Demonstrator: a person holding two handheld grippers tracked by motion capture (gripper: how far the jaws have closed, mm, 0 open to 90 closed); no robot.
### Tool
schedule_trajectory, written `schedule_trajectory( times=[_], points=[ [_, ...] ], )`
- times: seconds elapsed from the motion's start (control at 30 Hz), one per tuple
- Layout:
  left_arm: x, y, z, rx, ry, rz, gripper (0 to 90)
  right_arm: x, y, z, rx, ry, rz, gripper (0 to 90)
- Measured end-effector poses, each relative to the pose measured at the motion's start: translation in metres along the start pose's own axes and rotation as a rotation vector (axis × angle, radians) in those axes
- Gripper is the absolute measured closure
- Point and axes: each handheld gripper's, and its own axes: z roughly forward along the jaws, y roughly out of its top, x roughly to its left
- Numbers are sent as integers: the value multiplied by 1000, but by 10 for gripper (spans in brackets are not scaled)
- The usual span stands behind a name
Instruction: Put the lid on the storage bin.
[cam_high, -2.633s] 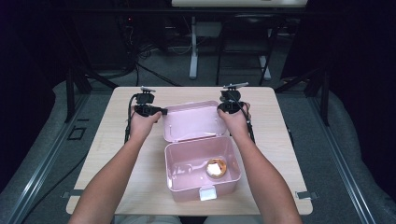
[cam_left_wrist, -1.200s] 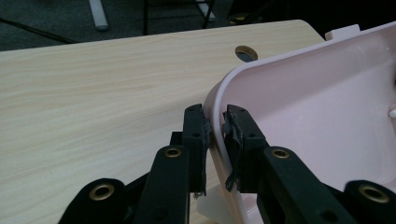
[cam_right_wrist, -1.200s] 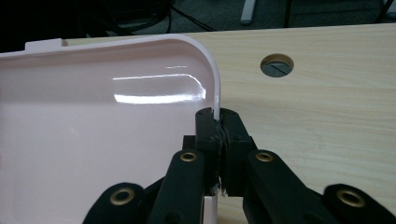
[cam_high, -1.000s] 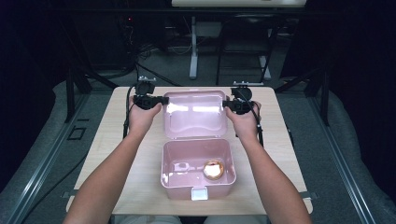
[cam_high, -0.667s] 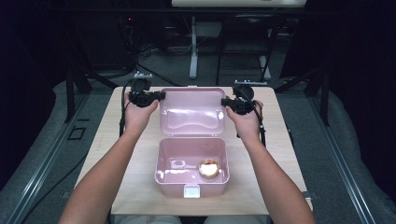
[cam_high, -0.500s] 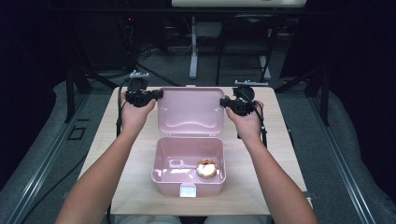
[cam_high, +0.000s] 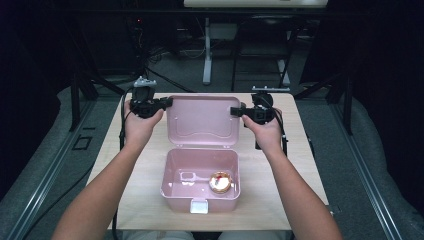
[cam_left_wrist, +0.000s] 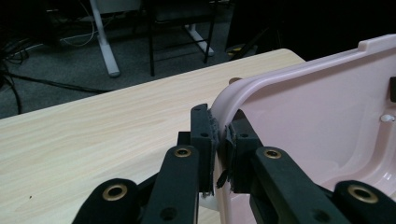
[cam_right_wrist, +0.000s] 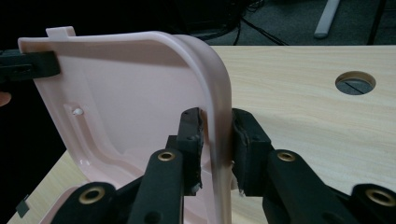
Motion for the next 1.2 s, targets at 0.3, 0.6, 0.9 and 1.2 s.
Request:
schedule_trajectory(
  times=[0.3,0.6,0.9,1.2],
  points=[
    [2,4,-7,-38,-15,11,832,7,5,-6,-19,-6,-56,765],
    [9,13,-7,-35,-45,48,816,12,17,-2,-38,-49,-98,760],
    [4,12,-11,-38,-50,60,796,13,17,-5,-34,-48,-87,734],
    [-4,9,-17,-45,-57,66,769,17,12,-13,-38,-50,-102,699]
  ],
)
